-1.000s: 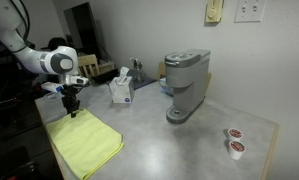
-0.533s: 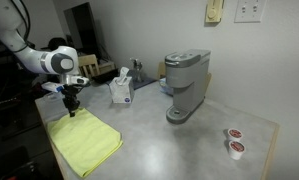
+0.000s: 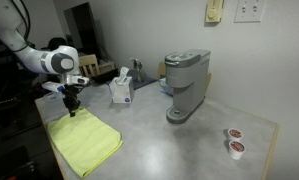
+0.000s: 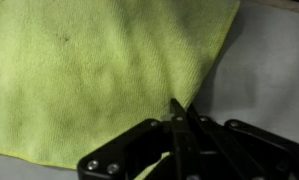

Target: Unfold the yellow towel from right to left, fold the yellow towel from left to right

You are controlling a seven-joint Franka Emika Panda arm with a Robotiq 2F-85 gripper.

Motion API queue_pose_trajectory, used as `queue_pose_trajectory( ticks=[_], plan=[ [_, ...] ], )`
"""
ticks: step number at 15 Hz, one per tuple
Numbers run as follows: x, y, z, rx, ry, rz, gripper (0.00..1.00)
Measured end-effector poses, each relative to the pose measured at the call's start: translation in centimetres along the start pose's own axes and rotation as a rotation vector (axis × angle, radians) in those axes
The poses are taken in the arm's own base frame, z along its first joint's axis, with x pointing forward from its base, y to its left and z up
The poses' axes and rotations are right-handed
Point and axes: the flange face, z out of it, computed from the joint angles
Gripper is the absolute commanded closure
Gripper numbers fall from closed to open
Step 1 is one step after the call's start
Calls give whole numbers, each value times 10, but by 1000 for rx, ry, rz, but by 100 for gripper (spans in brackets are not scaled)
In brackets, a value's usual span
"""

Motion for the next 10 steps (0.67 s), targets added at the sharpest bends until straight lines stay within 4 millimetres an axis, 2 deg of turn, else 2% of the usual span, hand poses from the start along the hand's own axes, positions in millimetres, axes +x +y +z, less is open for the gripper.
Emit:
queue_pose_trajectory(
  ticks=[10],
  plan=[
    [-4, 18, -25, 123, 7, -100, 99]
  ],
)
